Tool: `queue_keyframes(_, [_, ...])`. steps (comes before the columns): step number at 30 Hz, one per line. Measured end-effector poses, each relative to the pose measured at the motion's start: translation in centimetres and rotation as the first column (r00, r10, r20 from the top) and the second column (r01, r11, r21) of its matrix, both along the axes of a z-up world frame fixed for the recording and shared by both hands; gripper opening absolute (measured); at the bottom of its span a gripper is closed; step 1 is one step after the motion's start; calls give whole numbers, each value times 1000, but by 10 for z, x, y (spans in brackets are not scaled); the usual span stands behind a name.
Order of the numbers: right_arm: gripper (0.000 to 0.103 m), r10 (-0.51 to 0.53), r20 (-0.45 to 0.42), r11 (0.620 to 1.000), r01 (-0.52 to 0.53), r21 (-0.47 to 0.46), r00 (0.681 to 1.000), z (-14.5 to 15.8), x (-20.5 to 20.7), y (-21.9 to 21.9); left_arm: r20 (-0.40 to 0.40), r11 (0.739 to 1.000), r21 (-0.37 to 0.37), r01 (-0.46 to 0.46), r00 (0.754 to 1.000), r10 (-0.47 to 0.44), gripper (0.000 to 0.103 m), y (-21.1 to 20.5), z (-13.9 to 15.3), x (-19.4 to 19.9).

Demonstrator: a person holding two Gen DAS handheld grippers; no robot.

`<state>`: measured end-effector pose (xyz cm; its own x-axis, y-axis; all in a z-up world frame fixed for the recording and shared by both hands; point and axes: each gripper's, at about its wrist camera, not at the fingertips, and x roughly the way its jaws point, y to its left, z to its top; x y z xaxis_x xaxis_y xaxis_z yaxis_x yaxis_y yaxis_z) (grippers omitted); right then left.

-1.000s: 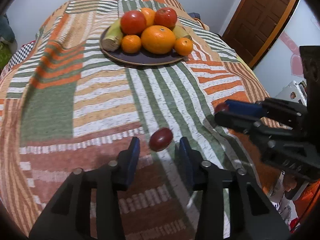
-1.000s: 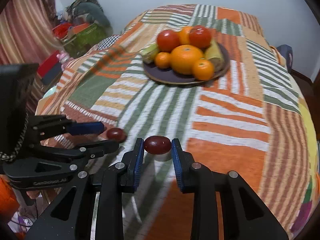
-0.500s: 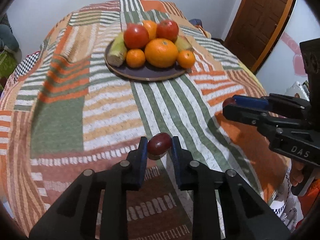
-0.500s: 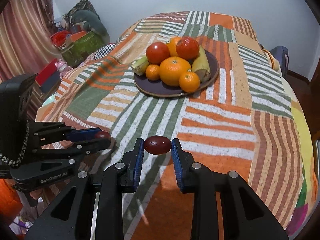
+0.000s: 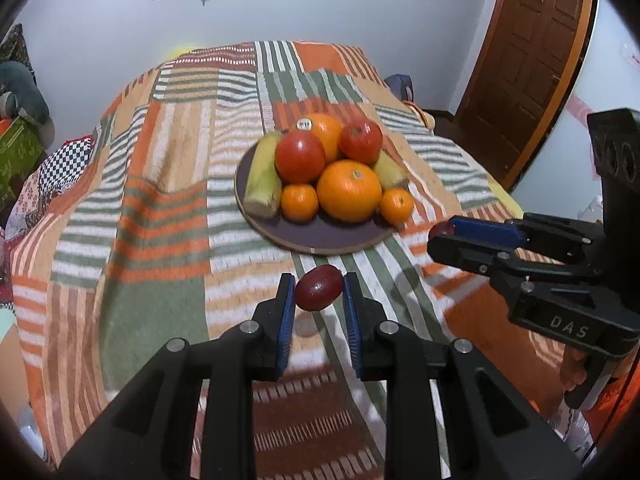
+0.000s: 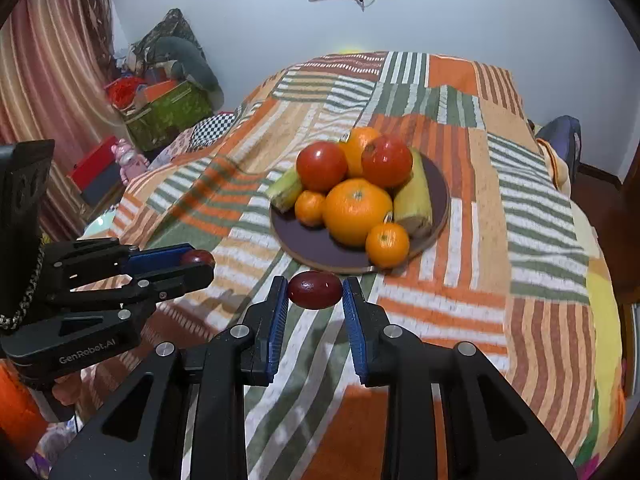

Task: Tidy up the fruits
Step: 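Set both dark red grapes on the plate rim and open both tools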

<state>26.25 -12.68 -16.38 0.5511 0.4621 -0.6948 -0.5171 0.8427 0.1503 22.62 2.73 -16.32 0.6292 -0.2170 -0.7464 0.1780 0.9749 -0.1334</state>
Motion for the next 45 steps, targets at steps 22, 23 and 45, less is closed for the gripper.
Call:
queue_keyframes(22, [26, 63, -82, 991, -72, -113, 995, -40, 54, 41, -101, 999, -26, 22, 995, -25, 23, 1, -38, 90])
queue_keyframes(23, [26, 59, -87, 991, -69, -117, 994, -42, 56, 42, -104, 999, -22, 28, 994, -30, 23, 0, -39, 91])
queue_keyframes(45, [30, 26, -73, 997, -31, -68, 997, -18, 44, 28, 27, 996, -52, -75, 997, 77, 48, 23, 9, 51])
